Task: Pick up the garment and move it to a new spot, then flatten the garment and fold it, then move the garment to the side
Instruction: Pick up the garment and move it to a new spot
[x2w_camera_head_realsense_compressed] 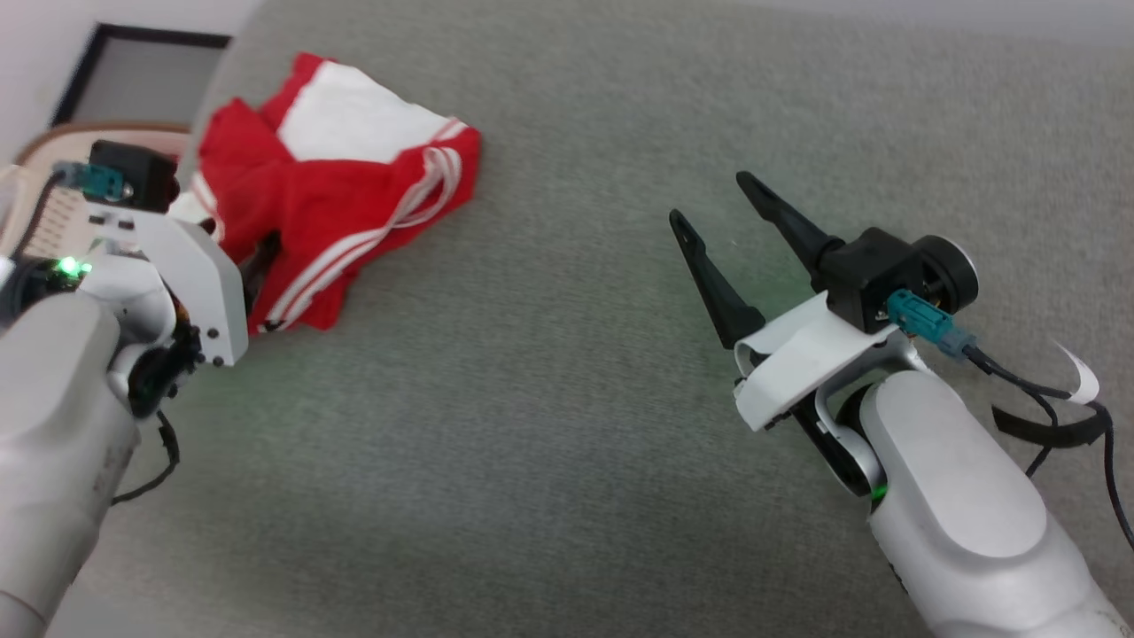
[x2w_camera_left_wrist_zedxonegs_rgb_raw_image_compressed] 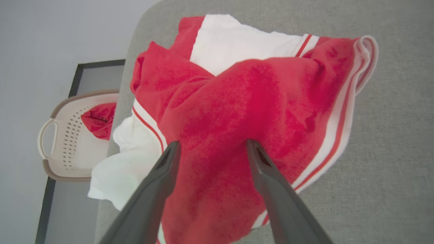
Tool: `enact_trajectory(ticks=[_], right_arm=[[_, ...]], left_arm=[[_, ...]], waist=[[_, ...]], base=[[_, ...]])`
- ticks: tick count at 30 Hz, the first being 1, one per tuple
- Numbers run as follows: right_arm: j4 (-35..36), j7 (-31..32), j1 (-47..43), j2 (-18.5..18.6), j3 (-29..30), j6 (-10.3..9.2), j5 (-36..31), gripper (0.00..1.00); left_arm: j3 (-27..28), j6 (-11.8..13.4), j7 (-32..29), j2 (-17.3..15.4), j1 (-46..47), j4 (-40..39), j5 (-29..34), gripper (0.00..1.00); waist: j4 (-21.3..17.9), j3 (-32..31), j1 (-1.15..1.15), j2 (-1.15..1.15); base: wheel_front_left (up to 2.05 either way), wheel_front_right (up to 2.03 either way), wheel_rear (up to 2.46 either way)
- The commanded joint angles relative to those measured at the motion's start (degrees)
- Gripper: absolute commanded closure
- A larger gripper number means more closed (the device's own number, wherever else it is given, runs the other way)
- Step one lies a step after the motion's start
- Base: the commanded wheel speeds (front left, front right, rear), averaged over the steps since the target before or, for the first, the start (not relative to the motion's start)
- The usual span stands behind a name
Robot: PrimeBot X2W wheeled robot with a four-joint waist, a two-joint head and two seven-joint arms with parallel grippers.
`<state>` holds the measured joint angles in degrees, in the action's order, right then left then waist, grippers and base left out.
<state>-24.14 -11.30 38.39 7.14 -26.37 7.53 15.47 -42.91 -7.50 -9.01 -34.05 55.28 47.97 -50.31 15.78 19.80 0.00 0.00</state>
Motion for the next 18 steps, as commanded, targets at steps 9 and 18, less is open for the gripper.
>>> enact_trajectory(ticks=[9, 18], right_arm=[[3.0, 1.6, 2.2, 0.0, 0.2, -0.08, -2.4, 0.00], [7.7, 3.9, 1.4, -0.1, 0.7, -0.08, -4.7, 0.00]], left_arm=[[-6.8, 0.1, -6.6, -2.0, 4.5, 0.4, -13.5, 0.00], [-9.8, 0.1, -7.8, -0.6, 5.2, 3.7, -21.2, 0.00]], waist=[[-5.4, 7.6, 0.00, 0.00], [-7.4, 11.4, 0.00, 0.00]], base=[[0.00, 0.00, 0.00], [0.00, 0.00, 0.00]])
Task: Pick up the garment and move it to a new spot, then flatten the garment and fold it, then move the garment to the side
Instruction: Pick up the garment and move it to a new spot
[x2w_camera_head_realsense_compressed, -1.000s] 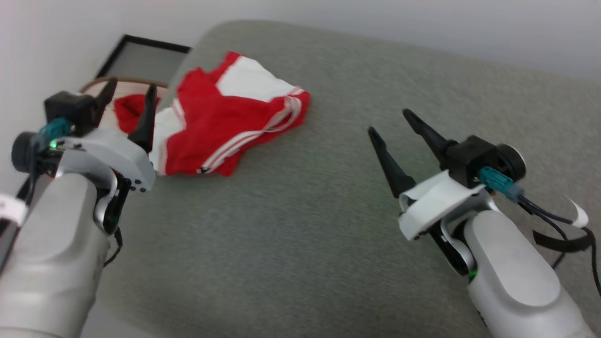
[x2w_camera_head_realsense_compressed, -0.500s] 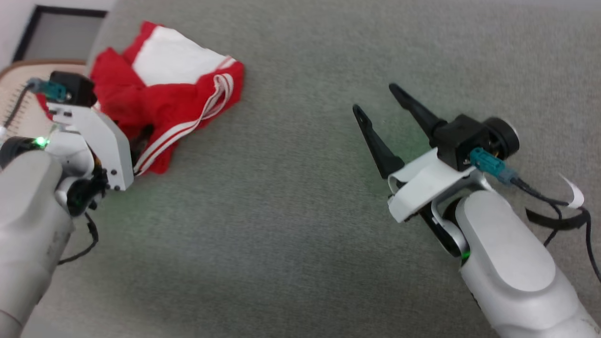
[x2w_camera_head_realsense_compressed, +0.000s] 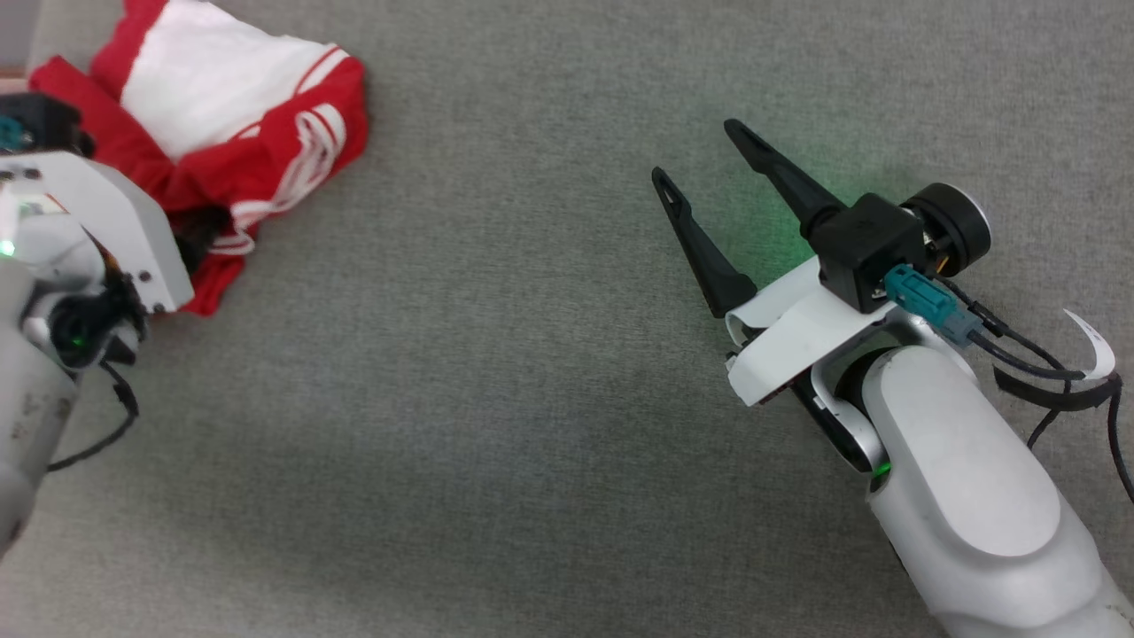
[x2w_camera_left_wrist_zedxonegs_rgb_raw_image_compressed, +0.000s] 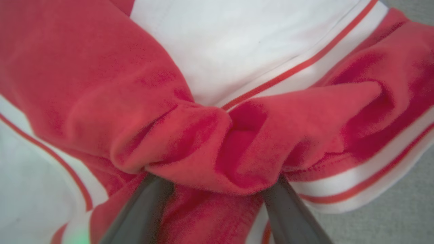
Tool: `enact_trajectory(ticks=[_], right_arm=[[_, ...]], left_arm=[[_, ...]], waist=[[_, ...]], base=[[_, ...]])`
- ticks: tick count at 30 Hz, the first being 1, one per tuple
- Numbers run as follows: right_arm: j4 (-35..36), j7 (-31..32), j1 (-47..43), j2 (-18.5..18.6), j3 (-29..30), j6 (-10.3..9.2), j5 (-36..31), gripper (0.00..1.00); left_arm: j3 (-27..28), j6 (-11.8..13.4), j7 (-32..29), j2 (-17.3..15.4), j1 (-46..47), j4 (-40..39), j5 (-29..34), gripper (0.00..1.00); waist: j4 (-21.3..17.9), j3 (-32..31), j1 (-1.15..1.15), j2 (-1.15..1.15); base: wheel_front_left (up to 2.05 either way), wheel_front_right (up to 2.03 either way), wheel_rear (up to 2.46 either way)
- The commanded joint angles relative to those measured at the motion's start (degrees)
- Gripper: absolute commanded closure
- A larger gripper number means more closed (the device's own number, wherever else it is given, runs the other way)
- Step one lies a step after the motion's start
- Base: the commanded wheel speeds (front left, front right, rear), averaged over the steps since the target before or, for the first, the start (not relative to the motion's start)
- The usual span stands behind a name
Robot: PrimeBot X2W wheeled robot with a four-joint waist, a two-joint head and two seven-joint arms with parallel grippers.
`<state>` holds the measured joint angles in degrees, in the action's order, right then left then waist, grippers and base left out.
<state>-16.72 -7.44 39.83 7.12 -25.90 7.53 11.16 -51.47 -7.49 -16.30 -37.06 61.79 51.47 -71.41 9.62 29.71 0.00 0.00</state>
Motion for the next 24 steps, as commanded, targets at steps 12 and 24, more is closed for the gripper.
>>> enact_trajectory(ticks=[12, 24], right_arm=[[4.1, 2.2, -1.9, -0.6, 0.7, -0.08, -1.7, 0.00], [1.4, -0.9, -5.9, -1.1, 3.6, -0.08, 0.6, 0.00]], left_arm=[[-5.9, -0.1, -0.8, 3.5, -2.8, -0.3, -6.1, 1.00], [-6.8, 0.0, 13.9, -0.6, 1.4, 1.0, -4.9, 1.00]], waist=[[-1.6, 1.1, 0.00, 0.00], [-1.5, -6.4, 0.00, 0.00]], base=[[0.00, 0.00, 0.00], [0.00, 0.00, 0.00]])
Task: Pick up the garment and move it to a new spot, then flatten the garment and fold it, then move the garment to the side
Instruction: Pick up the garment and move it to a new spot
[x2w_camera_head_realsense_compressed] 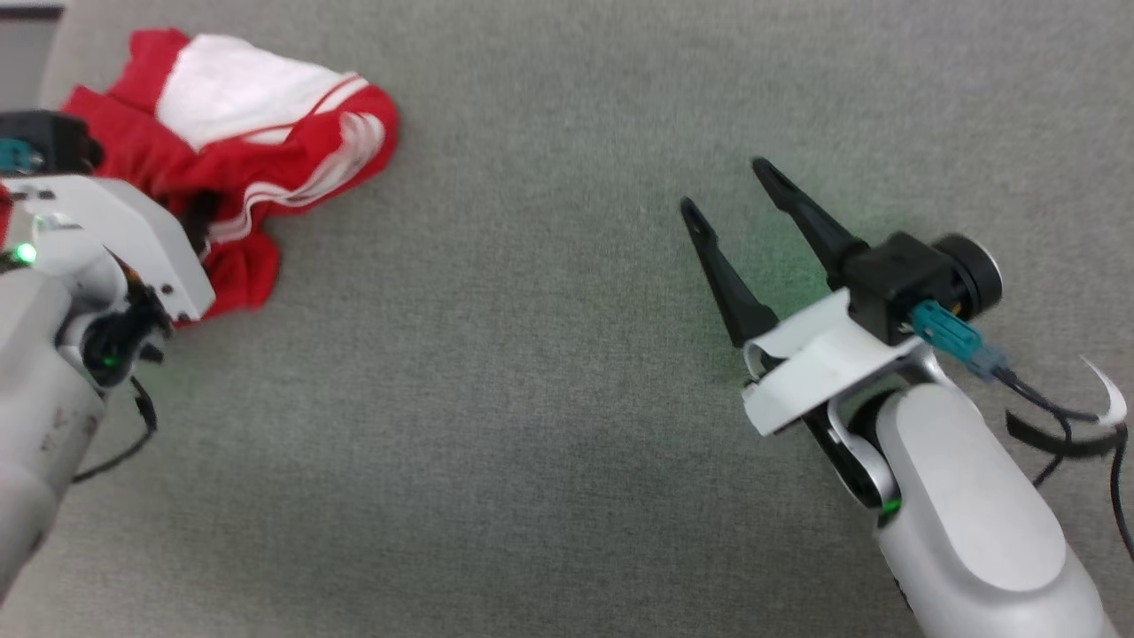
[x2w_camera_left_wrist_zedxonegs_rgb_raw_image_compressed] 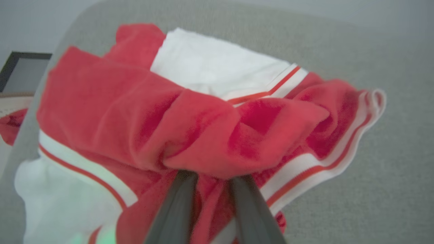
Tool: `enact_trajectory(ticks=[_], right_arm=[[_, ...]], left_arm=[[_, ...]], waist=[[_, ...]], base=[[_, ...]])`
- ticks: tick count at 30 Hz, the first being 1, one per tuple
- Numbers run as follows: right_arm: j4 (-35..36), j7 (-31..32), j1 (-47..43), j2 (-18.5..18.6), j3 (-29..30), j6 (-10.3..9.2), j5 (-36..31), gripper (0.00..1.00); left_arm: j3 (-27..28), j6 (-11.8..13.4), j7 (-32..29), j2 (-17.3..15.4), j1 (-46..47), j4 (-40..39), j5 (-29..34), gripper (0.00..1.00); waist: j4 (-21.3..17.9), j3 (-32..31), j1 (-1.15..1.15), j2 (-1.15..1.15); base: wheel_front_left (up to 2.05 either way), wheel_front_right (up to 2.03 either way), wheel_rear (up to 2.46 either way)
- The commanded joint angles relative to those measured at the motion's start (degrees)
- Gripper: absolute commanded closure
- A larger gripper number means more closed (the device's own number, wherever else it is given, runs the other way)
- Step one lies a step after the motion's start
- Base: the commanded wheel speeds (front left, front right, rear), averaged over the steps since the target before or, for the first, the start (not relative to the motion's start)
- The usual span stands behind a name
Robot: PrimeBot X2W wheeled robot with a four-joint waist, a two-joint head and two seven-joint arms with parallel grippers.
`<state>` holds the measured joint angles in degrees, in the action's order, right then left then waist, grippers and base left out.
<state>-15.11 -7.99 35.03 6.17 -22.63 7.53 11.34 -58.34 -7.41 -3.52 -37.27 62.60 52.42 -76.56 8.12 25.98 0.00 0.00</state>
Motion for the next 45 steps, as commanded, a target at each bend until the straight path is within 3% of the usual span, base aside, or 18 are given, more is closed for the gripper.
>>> enact_trajectory(ticks=[1, 9, 17, 24, 34, 41, 45], right_arm=[[-0.5, -0.8, -1.6, -0.3, 0.9, -0.08, 0.6, 0.00], [-1.9, -3.8, -6.8, -1.4, 6.8, -0.07, 2.3, 0.00], [-0.6, -5.8, -12.2, -2.5, 14.2, -0.07, 3.9, 0.00], [2.2, -6.7, -15.3, -3.1, 19.7, -0.07, 4.6, 0.00], [5.7, -7.2, -17.0, -3.3, 24.7, -0.07, 8.9, 0.00], [7.9, -7.3, -16.9, -3.3, 24.7, -0.08, 12.8, 0.00], [8.3, -7.3, -16.1, -3.3, 23.6, -0.08, 14.6, 0.00]], left_arm=[[0.1, -0.1, 2.7, -0.6, 0.9, 0.0, 0.4, 1.00], [-3.1, -0.1, 11.3, -2.3, 3.2, -5.8, 2.5, 1.00], [-8.8, -0.1, 15.2, -1.9, 7.5, -15.1, 5.2, 1.00], [-13.9, -0.1, 14.9, 1.0, 11.6, -23.7, 9.4, 1.00], [-15.0, 0.0, 13.9, 6.7, 12.7, -34.3, 19.5, 1.00], [-15.0, 0.0, 12.5, 10.4, 10.3, -31.4, 24.2, 1.00], [-15.0, 0.0, 8.4, 11.1, 8.1, -29.4, 26.4, 1.00]], waist=[[0.0, -3.5, 0.00, 0.00], [-1.9, -8.6, 0.00, 0.00], [-6.8, -10.9, 0.00, 0.00], [-12.8, -10.1, 0.00, 0.00], [-19.3, -6.7, 0.00, 0.00], [-22.6, -3.8, 0.00, 0.00], [-24.6, -2.3, 0.00, 0.00]], base=[[0.00, 0.00, 0.00], [0.00, 0.00, 0.00], [0.00, 0.00, 0.00], [0.00, 0.00, 0.00], [0.00, 0.00, 0.00], [0.00, 0.00, 0.00], [0.00, 0.00, 0.00]])
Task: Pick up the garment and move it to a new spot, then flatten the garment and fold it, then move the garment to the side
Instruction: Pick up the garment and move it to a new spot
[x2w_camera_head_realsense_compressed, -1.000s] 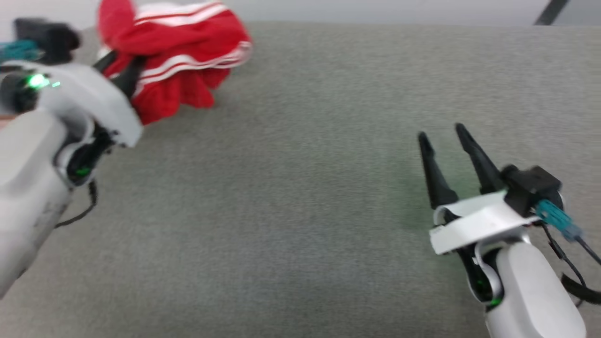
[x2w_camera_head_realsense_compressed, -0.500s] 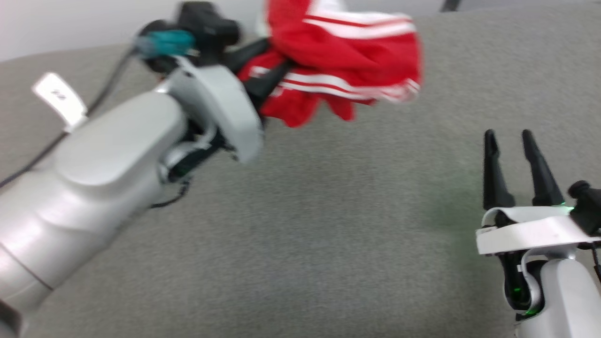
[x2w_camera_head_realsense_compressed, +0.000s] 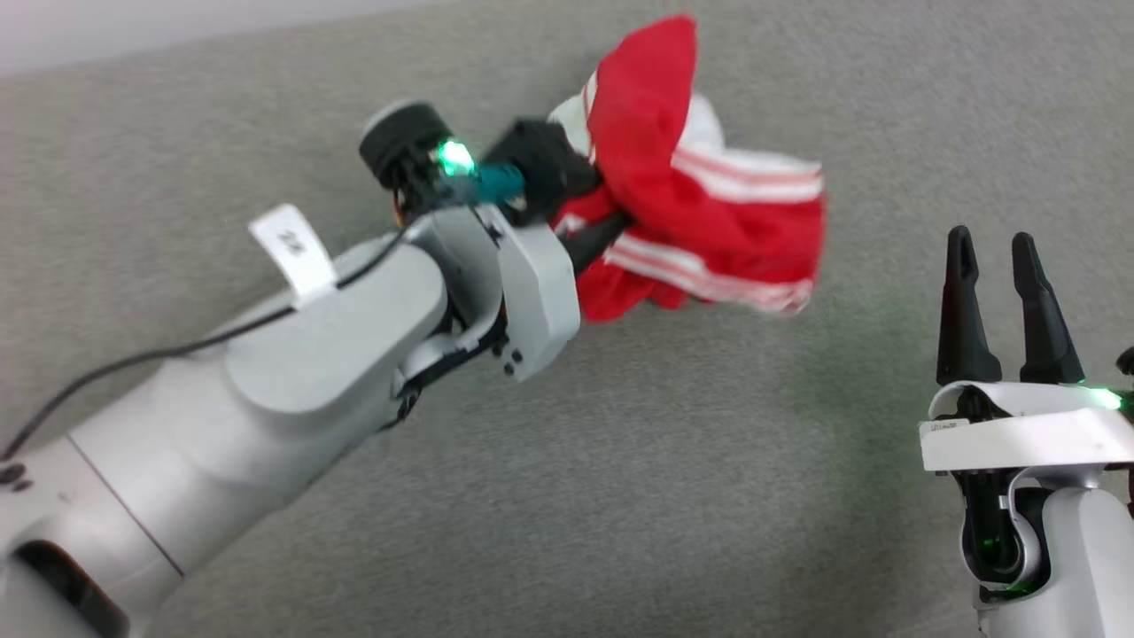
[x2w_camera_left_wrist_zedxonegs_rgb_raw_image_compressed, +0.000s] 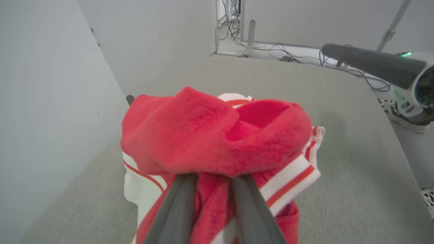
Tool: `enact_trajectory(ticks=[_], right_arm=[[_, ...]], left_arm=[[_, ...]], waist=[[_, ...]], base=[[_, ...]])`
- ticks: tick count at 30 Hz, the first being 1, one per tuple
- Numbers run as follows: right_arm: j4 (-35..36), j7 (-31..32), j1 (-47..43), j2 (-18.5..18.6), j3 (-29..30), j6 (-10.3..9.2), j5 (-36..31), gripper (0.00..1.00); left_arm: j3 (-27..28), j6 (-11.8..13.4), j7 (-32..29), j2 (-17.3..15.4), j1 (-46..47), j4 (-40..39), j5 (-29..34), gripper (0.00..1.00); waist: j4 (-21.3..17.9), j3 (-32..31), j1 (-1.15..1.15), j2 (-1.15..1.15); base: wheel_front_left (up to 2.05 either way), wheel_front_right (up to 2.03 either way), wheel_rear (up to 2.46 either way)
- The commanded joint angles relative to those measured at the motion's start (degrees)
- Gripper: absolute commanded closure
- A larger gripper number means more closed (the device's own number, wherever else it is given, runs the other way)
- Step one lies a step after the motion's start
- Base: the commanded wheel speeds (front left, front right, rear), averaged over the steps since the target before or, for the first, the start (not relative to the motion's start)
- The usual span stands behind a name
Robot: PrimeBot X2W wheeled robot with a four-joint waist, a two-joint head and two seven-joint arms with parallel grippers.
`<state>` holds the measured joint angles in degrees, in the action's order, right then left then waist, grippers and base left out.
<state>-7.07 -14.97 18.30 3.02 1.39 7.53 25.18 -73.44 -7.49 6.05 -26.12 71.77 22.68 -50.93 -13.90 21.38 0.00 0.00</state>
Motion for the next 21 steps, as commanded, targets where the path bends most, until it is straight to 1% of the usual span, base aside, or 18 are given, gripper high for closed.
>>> enact_trajectory(ticks=[1, 8, 14, 15, 19, 21], right_arm=[[0.4, -0.3, 0.9, -0.2, -0.7, -0.07, 1.1, 0.00], [0.8, -0.3, 1.6, -0.2, -1.1, -0.07, 3.1, 0.00], [0.9, -0.3, 1.8, -0.2, -1.9, -0.07, 4.5, 0.00], [0.9, -0.3, 1.8, -0.2, -1.9, -0.07, 4.5, 0.00], [1.0, -0.3, 2.0, -0.2, -2.5, -0.07, 5.0, 0.00], [1.0, -0.3, 2.2, -0.2, -2.7, -0.07, 5.1, 0.00]], left_arm=[[0.1, 0.0, -2.4, -0.2, -1.6, 0.7, 0.6, 1.00], [0.1, 0.0, -14.0, -1.2, -4.2, 0.8, 4.4, 1.00], [-0.1, 0.0, -21.3, -2.4, -5.2, 2.1, 3.3, 1.00], [-0.1, 0.0, -21.3, -2.4, -5.2, 2.1, 3.3, 1.00], [-0.5, 0.1, -25.4, -3.2, -5.6, 3.1, 2.1, 1.00], [-0.6, 0.1, -26.1, -3.4, -5.6, 3.4, 2.2, 1.00]], waist=[[-3.0, 2.7, 0.00, 0.00], [-5.2, 4.6, 0.00, 0.00], [-6.6, 5.6, 0.00, 0.00], [-6.6, 5.6, 0.00, 0.00], [-7.1, 6.3, 0.00, 0.00], [-7.3, 6.5, 0.00, 0.00]], base=[[0.00, 0.00, 0.00], [0.00, 0.00, 0.00], [0.00, 0.00, 0.00], [0.00, 0.00, 0.00], [0.00, 0.00, 0.00], [0.00, 0.00, 0.00]])
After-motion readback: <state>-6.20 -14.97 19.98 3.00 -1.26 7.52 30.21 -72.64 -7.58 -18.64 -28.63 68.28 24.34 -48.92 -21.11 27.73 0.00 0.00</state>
